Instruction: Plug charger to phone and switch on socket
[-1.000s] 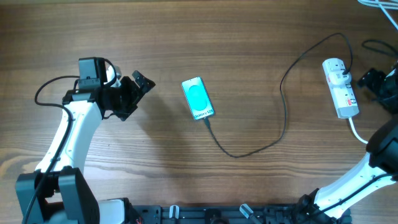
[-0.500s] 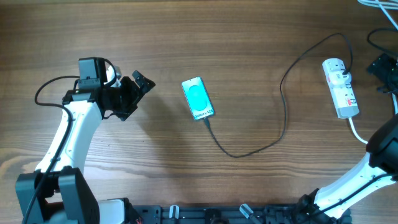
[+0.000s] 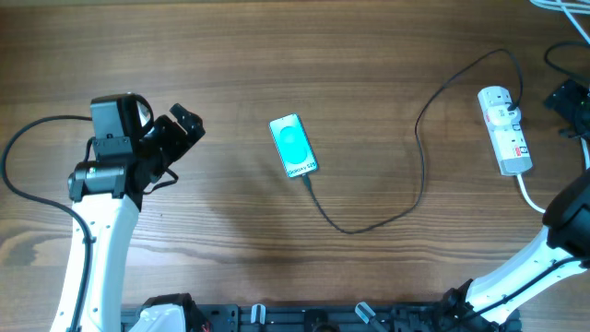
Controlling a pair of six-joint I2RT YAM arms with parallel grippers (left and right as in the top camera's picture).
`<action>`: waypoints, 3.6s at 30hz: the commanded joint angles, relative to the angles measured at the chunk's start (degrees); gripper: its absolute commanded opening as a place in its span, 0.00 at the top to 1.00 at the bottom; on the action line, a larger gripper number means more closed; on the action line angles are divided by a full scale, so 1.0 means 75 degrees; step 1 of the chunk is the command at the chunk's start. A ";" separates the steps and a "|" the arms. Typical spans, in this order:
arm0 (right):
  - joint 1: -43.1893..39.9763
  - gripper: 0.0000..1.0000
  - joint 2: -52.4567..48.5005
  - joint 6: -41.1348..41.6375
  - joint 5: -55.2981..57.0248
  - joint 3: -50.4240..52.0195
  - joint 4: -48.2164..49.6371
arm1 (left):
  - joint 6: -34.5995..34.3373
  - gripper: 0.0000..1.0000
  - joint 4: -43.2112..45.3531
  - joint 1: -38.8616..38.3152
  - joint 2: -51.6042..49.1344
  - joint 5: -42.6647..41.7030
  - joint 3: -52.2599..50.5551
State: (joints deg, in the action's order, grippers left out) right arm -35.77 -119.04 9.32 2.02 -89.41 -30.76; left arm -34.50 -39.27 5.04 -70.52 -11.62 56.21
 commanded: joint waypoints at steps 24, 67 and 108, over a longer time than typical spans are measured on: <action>0.0023 0.00 -0.0099 -0.0026 0.0154 -0.0122 0.0023 | 0.1180 0.00 0.8635 -0.0265 0.1836 -0.0988 -0.7452; 0.0023 0.00 -0.0102 -0.0026 0.0154 -0.0122 0.0047 | 0.2570 0.00 0.4788 -0.0458 0.9352 -0.0064 -0.7452; 0.3625 0.00 0.5508 -0.2046 -0.0973 0.6172 0.2579 | 0.2570 0.00 0.4791 -0.0458 0.9352 -0.0064 -0.7452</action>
State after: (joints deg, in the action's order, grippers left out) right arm -8.91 -78.41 -4.60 -3.11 -48.07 -12.97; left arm -16.56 -3.07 1.87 -0.89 -12.40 0.60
